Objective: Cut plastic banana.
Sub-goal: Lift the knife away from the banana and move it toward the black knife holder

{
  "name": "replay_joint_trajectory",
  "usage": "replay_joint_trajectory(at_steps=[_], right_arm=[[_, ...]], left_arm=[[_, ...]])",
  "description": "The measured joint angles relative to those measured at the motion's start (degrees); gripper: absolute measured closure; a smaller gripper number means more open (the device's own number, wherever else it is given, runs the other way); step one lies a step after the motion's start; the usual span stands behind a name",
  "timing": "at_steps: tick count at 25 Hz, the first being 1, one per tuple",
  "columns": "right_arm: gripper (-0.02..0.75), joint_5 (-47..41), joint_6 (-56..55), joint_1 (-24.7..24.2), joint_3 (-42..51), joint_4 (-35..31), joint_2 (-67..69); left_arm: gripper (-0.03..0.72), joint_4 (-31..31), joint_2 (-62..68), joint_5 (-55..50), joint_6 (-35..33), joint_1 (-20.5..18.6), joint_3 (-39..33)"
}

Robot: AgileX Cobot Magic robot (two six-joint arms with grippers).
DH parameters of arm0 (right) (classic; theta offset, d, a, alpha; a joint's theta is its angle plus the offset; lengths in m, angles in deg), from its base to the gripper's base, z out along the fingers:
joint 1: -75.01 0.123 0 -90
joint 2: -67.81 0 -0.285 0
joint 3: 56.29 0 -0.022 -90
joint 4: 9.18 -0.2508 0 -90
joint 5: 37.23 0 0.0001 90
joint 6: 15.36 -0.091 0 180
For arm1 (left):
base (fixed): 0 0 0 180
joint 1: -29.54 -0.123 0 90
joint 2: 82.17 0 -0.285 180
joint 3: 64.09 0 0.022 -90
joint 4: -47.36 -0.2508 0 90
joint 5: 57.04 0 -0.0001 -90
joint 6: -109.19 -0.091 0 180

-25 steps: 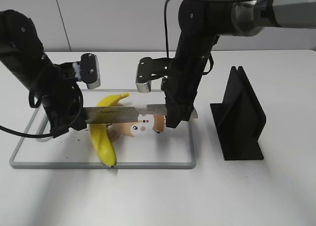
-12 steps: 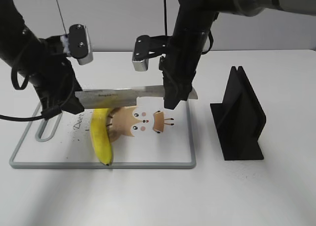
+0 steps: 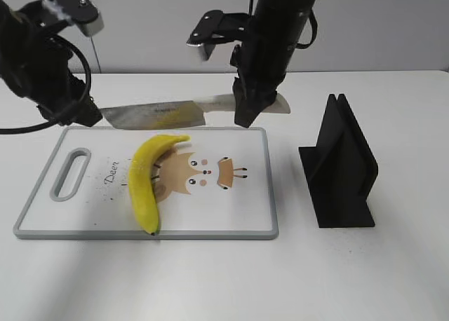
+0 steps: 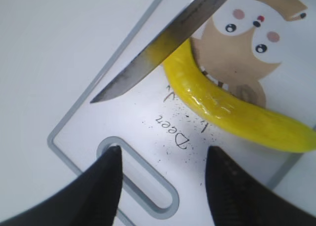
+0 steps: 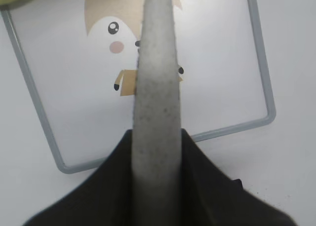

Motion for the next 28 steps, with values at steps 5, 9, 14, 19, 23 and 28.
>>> replay_joint_trajectory(at_steps=[5, 9, 14, 19, 23, 28], right_arm=[[0.556, -0.1, -9.3, 0.0, 0.0, 0.0, -3.0], [0.556, -0.2, -14.9, 0.0, 0.1, 0.0, -7.0], [0.556, -0.2, -26.8, 0.0, 0.1, 0.3, -12.0], [0.556, -0.3, -41.6, 0.0, 2.1, 3.9, -15.7], [0.556, -0.4, -46.7, -0.1, 6.7, 6.4, -20.1], [0.556, 2.3, -53.3, -0.3, 16.3, 12.1, -27.6]], left_arm=[[0.174, -4.2, -4.3, 0.4, 15.3, -1.8, 0.0], [0.174, -6.2, -7.6, -1.9, 26.5, -6.5, 0.0], [0.174, -6.7, -11.6, -4.9, 33.1, -11.9, 0.0], [0.176, -7.6, -16.5, -6.4, 36.4, -12.5, 0.0], [0.177, -12.2, -21.7, -7.2, 39.6, -12.2, 0.0], [0.177, -17.9, -27.8, -10.8, 44.3, -12.0, -0.1]])
